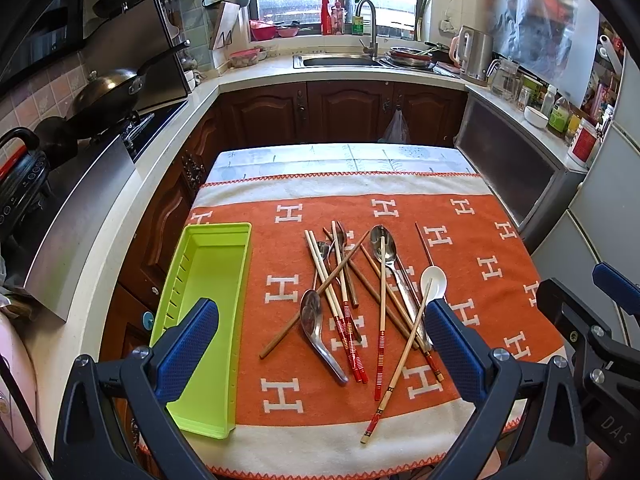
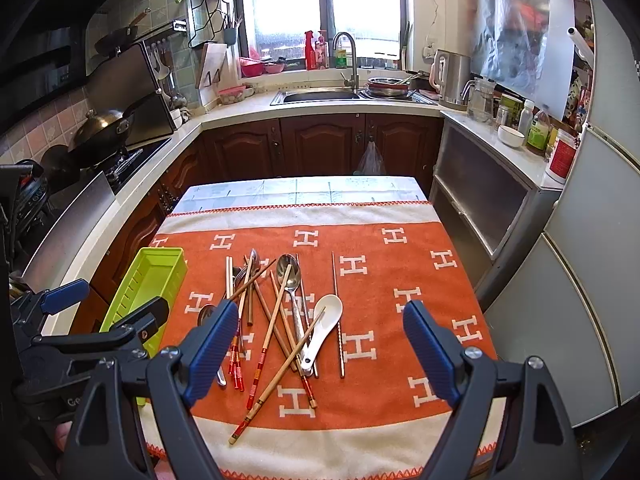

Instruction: Organize utensils

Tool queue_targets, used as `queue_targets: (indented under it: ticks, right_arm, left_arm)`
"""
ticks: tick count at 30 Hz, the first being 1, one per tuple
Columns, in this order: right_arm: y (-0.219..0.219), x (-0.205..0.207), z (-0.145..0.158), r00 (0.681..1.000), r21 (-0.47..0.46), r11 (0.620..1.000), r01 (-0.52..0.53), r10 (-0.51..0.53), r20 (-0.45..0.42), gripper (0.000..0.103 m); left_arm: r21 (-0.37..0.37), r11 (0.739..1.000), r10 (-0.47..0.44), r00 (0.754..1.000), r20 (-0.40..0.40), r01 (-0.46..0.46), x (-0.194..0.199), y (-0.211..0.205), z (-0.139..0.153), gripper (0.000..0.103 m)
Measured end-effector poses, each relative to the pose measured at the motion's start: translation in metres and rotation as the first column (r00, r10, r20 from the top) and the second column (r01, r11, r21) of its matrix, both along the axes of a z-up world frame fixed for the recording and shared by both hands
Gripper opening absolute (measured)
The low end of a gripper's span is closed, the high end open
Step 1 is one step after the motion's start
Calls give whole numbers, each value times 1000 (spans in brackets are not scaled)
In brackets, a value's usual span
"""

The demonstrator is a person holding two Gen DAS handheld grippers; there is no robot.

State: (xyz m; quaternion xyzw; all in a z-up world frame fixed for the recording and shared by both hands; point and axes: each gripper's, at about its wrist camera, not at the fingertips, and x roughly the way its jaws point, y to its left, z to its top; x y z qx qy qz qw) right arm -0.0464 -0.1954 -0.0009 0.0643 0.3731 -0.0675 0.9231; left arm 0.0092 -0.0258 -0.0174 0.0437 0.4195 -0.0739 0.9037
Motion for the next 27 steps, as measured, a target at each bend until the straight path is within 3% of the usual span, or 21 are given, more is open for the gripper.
queue_targets:
  ticks: [7,17,23,27]
  right_arm:
    - [0,0,0,1000,3,1000,-2,2,0,85]
    - [-7,1,-5,1000,25,1000,-5,6,-19,75]
    - [-20,6,-4,1000,31,1000,2,-1,-27,69]
    - [-32,16,-6,999,32,999,-1,3,-54,65]
  left_arm:
    - [11,1000,0,1000,6,0,1,-2,2,102]
    - [-7,1000,-21,1000,-22,21,8,-2,-3,102]
    - [-68,998,3,1000,11,-2,21,14,3,102]
    - [-93,996,4,1000,-16,-5,33,20,6,102]
